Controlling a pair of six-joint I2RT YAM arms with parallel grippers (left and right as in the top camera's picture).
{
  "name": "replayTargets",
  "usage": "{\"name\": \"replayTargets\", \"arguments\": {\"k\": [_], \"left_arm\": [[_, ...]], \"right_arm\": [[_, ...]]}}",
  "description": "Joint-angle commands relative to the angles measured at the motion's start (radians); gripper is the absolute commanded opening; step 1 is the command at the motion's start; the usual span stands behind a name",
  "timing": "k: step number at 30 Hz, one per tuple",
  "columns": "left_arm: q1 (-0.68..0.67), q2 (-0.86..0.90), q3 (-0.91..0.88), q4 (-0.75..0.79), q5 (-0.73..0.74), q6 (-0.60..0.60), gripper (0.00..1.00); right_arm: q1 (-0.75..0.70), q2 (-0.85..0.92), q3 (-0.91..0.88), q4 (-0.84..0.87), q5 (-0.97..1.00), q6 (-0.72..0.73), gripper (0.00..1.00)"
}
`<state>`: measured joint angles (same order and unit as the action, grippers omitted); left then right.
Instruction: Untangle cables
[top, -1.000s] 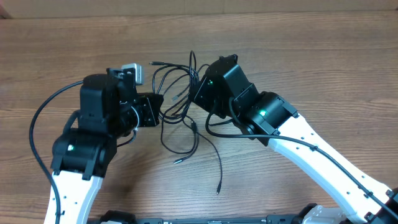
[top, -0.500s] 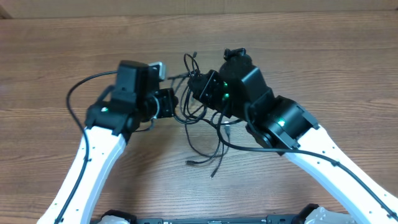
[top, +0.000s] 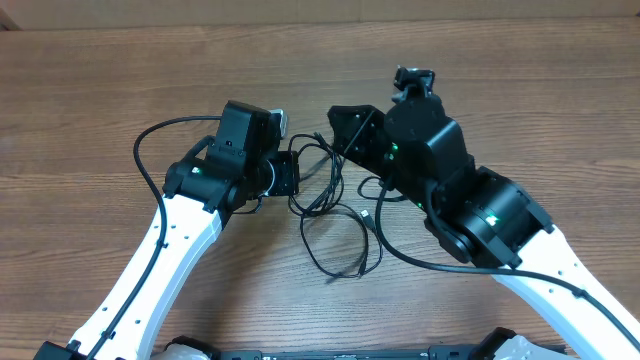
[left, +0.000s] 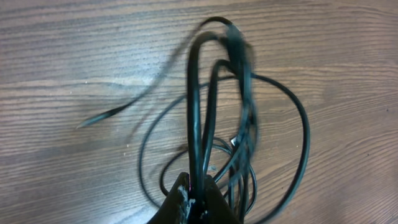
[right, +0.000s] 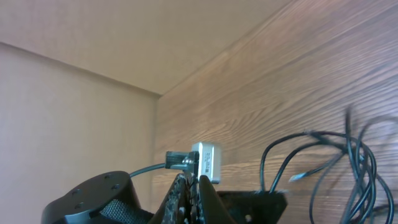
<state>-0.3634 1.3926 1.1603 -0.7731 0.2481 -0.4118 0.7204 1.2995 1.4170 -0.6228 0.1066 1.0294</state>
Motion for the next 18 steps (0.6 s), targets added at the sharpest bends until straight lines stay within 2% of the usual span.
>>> {"name": "replayTargets", "arguments": {"k": [1,4,5,6,7,9,10,18], "left_arm": [[-0.006,0.000,0.019,-0.008,-0.016,0.024,0.04],[-0.006,-0.002,0.019,-0.016,-0.019,0.041,0.04],[-0.006,-0.004,0.019,-0.018,-0.019,0.047,0.04],[-0.006,-0.007,0.019,-0.020,-0.019,0.051,0.04],[-0.006,-0.011,0.019,-0.024,-0.019,0.054,0.04],[-0.006,-0.020,0.019,-0.024,-0.019,0.054,0.04],[-0.006,-0.027,0.019,-0.024,-0.019,0.054,0.04],[-0.006,-0.143,0.021,-0.020,-0.011,0.053,0.04]], "right_arm": [[-0.004,-0.014,-0.002,-0.036,0.066,-0.040,0.04],[-0.004,-0.014,-0.002,-0.098,0.081,-0.045,0.04],[-0.004,-0.014,-0.002,-0.118,0.080,-0.049,0.14],[-0.004,-0.014,-0.002,-0.139,0.080,-0.062,0.35],[-0.004,-0.014,-0.002,-0.160,0.080,-0.070,0.60],[-0.004,-0.014,-0.002,-0.212,0.080,-0.070,0.86],[-0.004,-0.014,-0.002,-0.237,0.080,-0.070,0.93],[-0.004,0.028,-0.003,-0.370,0.077,-0.061,0.94]]}}
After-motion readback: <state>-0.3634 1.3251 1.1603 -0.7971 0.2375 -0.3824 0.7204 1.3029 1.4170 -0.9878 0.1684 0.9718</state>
